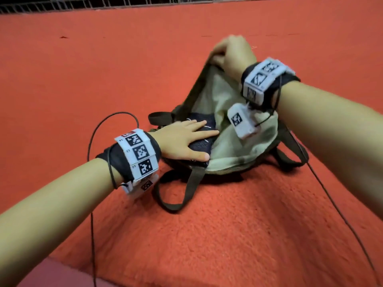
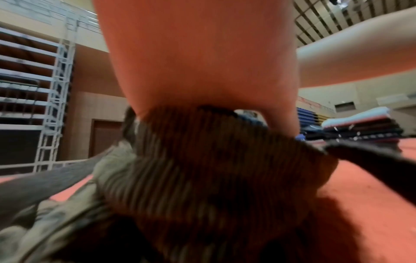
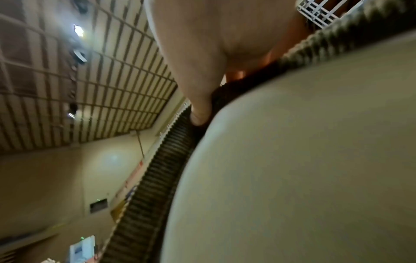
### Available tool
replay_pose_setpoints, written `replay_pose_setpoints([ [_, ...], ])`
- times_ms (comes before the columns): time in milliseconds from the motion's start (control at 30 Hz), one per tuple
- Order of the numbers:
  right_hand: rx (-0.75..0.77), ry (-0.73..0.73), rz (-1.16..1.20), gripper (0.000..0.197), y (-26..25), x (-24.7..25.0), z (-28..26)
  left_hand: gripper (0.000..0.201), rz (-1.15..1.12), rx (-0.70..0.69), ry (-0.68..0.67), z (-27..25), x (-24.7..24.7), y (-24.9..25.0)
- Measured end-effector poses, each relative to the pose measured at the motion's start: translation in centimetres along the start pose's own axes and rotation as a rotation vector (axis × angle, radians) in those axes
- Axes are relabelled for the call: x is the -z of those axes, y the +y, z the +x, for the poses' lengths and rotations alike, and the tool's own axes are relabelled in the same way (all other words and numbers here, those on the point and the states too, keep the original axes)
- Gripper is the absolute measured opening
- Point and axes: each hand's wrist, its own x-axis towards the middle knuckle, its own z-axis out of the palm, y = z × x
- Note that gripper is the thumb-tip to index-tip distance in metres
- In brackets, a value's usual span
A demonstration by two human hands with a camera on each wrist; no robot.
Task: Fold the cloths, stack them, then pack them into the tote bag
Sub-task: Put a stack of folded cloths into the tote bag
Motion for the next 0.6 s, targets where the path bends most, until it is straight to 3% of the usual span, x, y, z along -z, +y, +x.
replay_pose_setpoints([
  [100,0.055,0.150,0.117,0.024,-1.1,2.1,2.1,0.072,0.215,0.061,0.025,0.4,0.3,0.0],
  [167,0.040,-0.002,0.018,0.027,-0.6,1.9,2.1,0.067,0.144,0.111,-0.002,0.2,0.4,-0.3],
  [233,0.010,-0.240,-0.172,0.046,0.3,0.7,0.5,0.067,0.102,0.145,-0.015,-0.2,0.1,-0.2],
  [300,-0.003,-0.335,-0.257,0.061,0.7,-0.1,-2.4,0.071,0.150,0.163,0.002,-0.1,-0.1,0.0],
  [333,0.052,-0.299,-0.243,0.058,0.6,-0.3,-4.0,0.073,0.182,0.169,0.007,0.0,-0.1,0.1],
  [400,0.180,-0.241,-0.151,0.033,0.2,-0.5,-7.5,0.074,0.243,0.189,0.017,0.3,-0.1,0.3],
  [467,0.156,-0.434,-0.039,0.011,0.5,-0.4,-10.5,0.073,0.302,0.228,0.028,0.8,0.0,0.3],
  [533,0.053,-0.727,-0.064,0.031,1.5,-0.6,-13.2,0.073,0.323,0.280,0.035,1.3,0.3,0.1],
  [600,0.048,-0.891,-0.176,0.076,2.4,-0.9,-15.0,0.072,0.325,0.267,0.053,1.7,0.4,0.0],
])
